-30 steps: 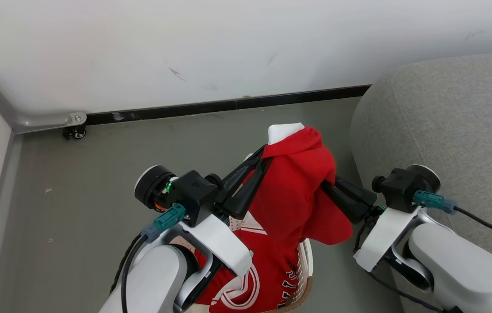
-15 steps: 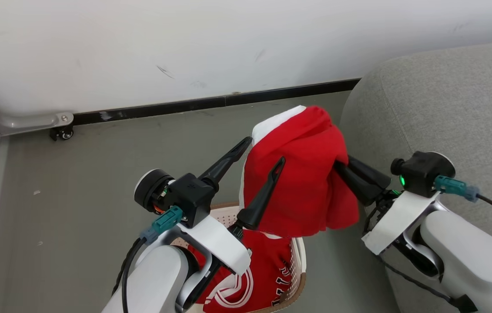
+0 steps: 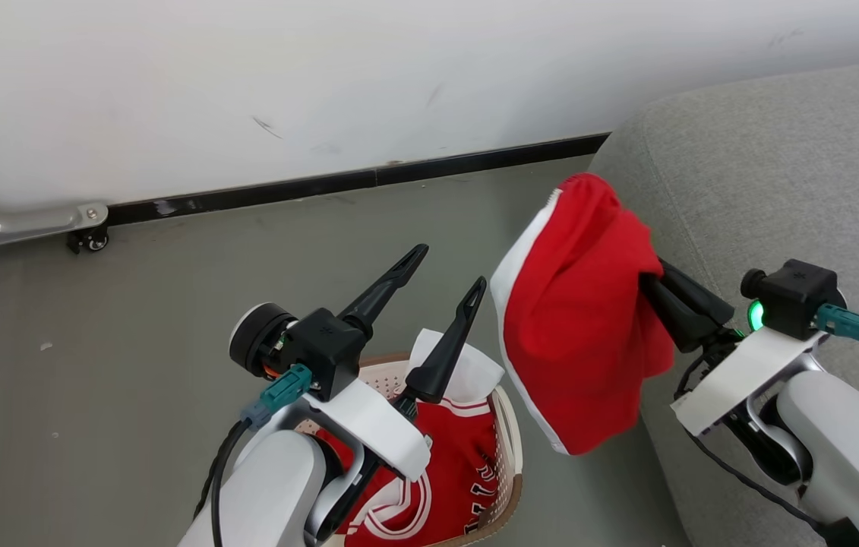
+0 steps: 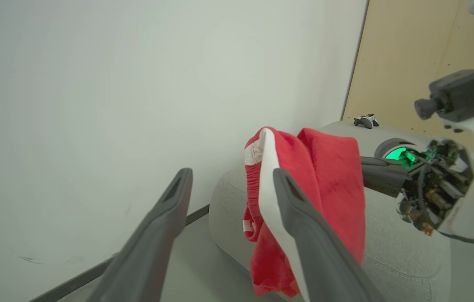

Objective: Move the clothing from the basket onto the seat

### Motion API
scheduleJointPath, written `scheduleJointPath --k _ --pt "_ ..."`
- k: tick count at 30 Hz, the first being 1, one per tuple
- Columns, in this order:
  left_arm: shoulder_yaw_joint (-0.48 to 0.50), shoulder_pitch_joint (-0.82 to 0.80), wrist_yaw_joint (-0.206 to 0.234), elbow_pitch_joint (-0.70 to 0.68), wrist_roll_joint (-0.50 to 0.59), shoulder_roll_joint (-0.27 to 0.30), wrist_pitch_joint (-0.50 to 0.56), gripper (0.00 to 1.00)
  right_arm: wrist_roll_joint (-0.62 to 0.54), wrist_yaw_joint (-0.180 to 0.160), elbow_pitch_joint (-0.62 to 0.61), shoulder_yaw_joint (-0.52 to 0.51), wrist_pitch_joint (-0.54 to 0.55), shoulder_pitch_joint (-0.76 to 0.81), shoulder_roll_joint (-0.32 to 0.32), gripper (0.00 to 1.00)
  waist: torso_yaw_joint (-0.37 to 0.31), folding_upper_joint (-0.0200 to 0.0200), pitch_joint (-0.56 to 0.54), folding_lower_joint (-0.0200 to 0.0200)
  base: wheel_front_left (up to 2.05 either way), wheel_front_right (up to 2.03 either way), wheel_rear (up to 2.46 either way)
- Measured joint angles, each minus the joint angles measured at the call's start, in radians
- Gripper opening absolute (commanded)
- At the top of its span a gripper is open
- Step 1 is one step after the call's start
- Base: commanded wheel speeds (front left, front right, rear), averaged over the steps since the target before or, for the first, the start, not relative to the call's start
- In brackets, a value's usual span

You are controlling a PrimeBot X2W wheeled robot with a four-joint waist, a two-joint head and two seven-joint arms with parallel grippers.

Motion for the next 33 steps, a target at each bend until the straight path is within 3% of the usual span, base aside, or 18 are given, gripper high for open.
scheduleJointPath --k 33 --pt "-0.063 0.002 -0.011 0.072 0.007 -0.001 -0.044 1.0 -0.024 0.0 0.009 -0.308 0.0 0.26 0.036 0.0 -0.145 0.0 -0.02 0.0 0.0 0.0 0.0"
